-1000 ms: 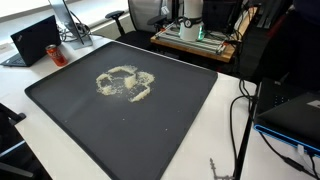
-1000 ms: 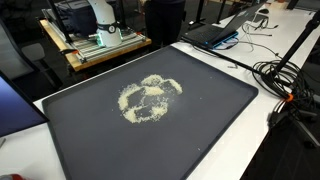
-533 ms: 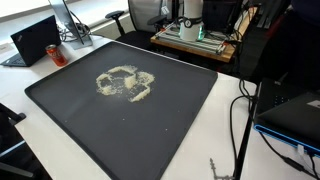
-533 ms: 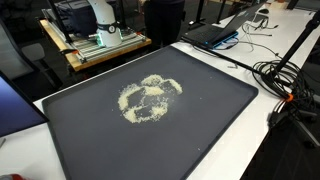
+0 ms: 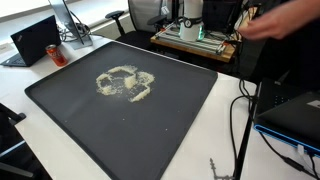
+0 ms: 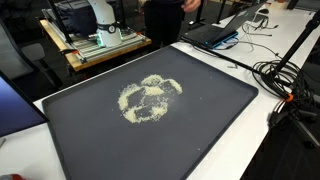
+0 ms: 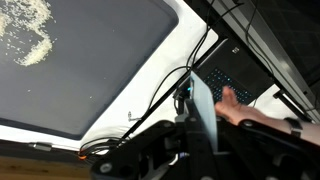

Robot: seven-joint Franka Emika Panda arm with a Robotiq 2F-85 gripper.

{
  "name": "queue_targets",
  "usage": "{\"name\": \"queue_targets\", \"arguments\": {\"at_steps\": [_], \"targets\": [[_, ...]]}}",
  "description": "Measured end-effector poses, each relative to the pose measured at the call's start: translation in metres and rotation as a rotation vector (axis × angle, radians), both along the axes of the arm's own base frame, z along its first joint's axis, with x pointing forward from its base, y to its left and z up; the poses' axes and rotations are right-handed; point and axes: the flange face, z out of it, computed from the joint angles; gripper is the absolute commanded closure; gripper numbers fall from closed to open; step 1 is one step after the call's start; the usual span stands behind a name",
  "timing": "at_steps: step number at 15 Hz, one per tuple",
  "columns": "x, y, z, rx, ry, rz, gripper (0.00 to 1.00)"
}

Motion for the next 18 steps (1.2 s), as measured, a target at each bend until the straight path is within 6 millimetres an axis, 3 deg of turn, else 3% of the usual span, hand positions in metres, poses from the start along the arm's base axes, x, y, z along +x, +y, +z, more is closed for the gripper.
{"name": "queue_targets", "arguments": {"at_steps": [4, 8, 15, 18], "targets": [[0.021, -0.016, -0.01, -0.069, 0.037, -0.076, 0.99], [0.057, -0.031, -0.027, -0.241, 0.059, -0.17, 0.99], [0.141, -0.031, -0.04, -0.575, 0.032, -0.318, 0.96], [0.149, -0.03, -0.047, -0.583, 0.047, -0.318, 0.96]]}}
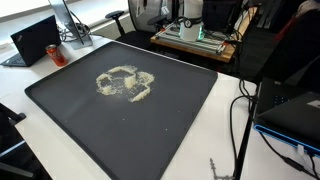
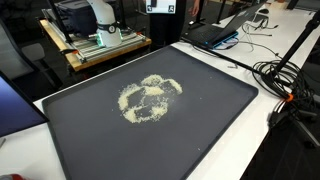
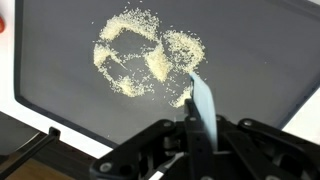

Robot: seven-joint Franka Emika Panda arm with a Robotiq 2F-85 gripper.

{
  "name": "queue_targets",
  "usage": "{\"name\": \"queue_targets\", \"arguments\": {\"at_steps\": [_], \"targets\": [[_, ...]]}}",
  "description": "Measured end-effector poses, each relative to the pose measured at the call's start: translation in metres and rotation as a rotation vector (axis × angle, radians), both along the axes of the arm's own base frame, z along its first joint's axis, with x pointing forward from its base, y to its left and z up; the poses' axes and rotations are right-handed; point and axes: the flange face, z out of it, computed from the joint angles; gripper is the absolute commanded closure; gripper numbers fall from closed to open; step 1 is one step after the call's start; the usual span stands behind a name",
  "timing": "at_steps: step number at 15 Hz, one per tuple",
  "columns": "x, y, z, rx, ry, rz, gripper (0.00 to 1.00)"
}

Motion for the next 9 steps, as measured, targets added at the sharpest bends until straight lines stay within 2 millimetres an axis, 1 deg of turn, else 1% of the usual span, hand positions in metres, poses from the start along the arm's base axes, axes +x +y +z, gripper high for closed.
{"name": "queue_targets", "arguments": {"at_steps": [2, 3, 6, 7, 9], "targets": [[-0.002, 0.0, 0.004, 0.001, -0.009, 0.0, 0.96], [-0.002, 0.0, 0.005, 0.001, -0.012, 0.0, 0.99], [-0.001, -0.001, 0.005, 0.001, -0.011, -0.009, 0.99], [0.002, -0.002, 0.001, -0.006, -0.008, -0.024, 0.99], [0.013, 0.002, -0.014, -0.041, 0.01, -0.051, 0.99]]}}
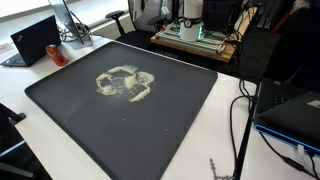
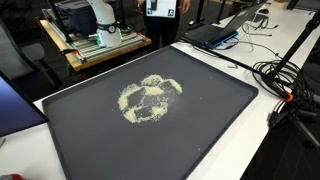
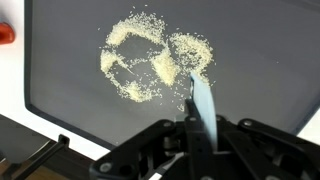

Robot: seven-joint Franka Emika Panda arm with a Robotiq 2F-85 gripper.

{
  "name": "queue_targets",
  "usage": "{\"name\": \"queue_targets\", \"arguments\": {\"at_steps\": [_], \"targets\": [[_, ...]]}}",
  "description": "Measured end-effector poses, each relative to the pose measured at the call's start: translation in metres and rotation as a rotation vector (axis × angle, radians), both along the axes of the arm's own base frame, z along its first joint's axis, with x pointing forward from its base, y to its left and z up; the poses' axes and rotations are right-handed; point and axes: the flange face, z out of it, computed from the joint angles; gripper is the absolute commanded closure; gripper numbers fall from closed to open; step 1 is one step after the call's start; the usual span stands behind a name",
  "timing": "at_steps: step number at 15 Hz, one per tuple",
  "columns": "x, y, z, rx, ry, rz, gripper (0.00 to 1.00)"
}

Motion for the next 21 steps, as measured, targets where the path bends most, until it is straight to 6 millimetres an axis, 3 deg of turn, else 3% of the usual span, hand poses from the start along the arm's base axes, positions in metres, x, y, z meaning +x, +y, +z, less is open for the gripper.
{"name": "queue_targets", "arguments": {"at_steps": [6, 13, 16, 21], "targets": [[0.058, 0.032, -0.072, -0.184, 0.018, -0.091, 0.99], [0.12, 0.008, -0.166, -0.243, 0.136, -0.281, 0.99], [0.137, 0.014, -0.185, -0.254, 0.116, -0.364, 0.99], [0.149, 0.058, -0.192, -0.287, 0.06, -0.458, 0.99]]}}
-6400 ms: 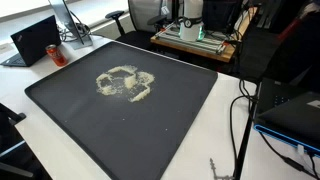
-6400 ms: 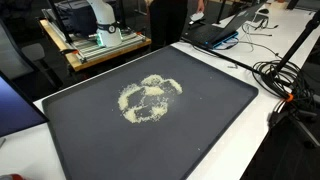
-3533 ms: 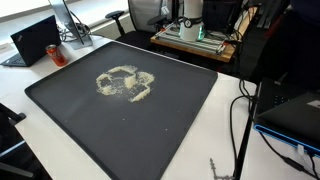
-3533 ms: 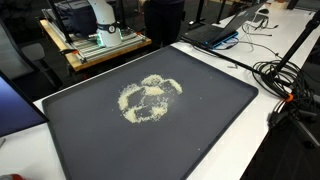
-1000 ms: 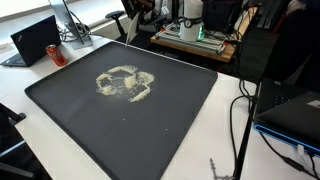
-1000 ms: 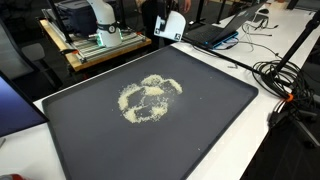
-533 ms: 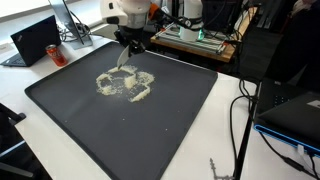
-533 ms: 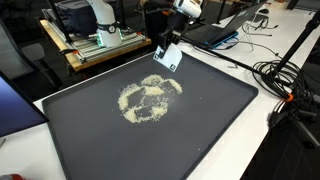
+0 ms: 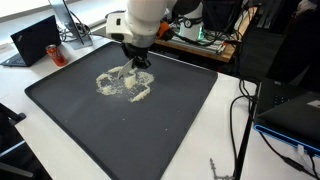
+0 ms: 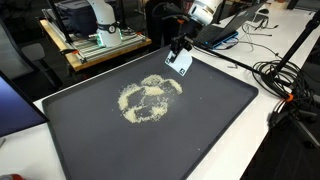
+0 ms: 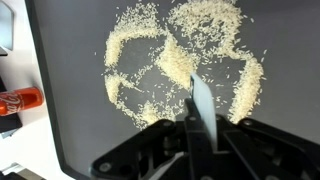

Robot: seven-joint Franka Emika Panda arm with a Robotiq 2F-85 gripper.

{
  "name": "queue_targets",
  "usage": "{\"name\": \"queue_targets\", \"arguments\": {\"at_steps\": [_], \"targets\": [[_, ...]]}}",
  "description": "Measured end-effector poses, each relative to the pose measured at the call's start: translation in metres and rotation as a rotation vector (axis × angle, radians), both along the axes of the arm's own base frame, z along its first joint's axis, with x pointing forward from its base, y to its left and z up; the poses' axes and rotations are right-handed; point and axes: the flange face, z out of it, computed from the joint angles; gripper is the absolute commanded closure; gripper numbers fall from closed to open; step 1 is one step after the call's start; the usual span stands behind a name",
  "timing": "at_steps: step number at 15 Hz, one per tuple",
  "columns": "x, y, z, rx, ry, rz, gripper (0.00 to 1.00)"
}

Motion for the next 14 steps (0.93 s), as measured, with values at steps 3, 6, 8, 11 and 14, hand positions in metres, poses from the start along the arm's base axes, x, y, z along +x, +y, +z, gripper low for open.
{"name": "queue_targets", "arguments": {"at_steps": [3, 6, 8, 11, 14], "targets": [[0.004, 0.031, 0.006, -0.027, -0.038, -0.016, 0.99], [0.005, 0.06, 0.015, -0.061, -0.073, 0.015, 0.99], [0.005, 0.075, 0.018, -0.074, -0.084, 0.045, 0.99], [0.002, 0.092, 0.016, -0.089, -0.086, 0.084, 0.99], [0.0, 0.105, 0.015, -0.121, -0.099, 0.14, 0.99]]}}
